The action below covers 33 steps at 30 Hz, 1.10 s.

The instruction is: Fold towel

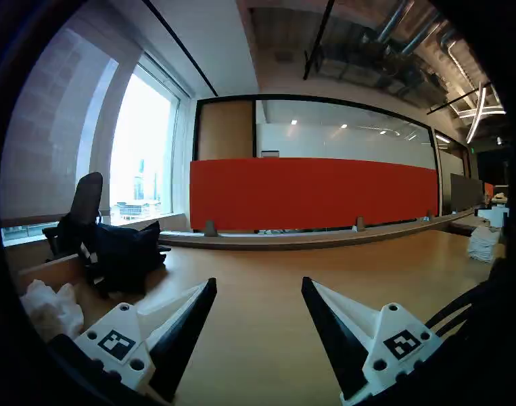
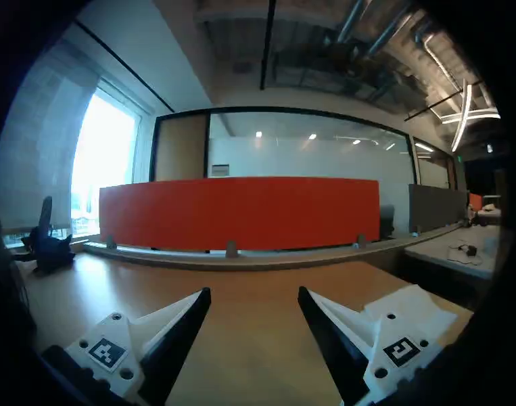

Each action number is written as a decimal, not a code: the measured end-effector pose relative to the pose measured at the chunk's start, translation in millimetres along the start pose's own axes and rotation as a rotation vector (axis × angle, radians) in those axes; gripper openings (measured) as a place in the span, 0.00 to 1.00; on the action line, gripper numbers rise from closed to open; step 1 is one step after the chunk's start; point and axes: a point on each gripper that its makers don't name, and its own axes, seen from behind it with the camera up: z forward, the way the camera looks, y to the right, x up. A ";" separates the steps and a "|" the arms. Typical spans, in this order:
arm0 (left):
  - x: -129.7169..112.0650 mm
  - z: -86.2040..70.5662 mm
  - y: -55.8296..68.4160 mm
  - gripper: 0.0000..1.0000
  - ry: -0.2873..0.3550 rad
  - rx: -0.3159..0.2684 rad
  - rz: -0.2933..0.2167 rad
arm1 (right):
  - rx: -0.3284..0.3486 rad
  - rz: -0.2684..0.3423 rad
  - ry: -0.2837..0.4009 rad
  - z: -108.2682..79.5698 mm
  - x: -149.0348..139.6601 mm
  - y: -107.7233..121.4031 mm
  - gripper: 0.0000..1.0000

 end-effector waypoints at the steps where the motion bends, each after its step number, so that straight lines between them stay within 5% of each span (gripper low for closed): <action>1: 0.1 0.0 -0.1 0.93 0.000 0.000 0.000 | 0.000 0.000 -0.001 0.0 -2.8 0.7 1.00; 33: -0.3 -0.4 0.0 0.93 0.000 0.000 0.001 | 0.009 -0.023 -0.017 -0.4 -38.3 -0.5 1.00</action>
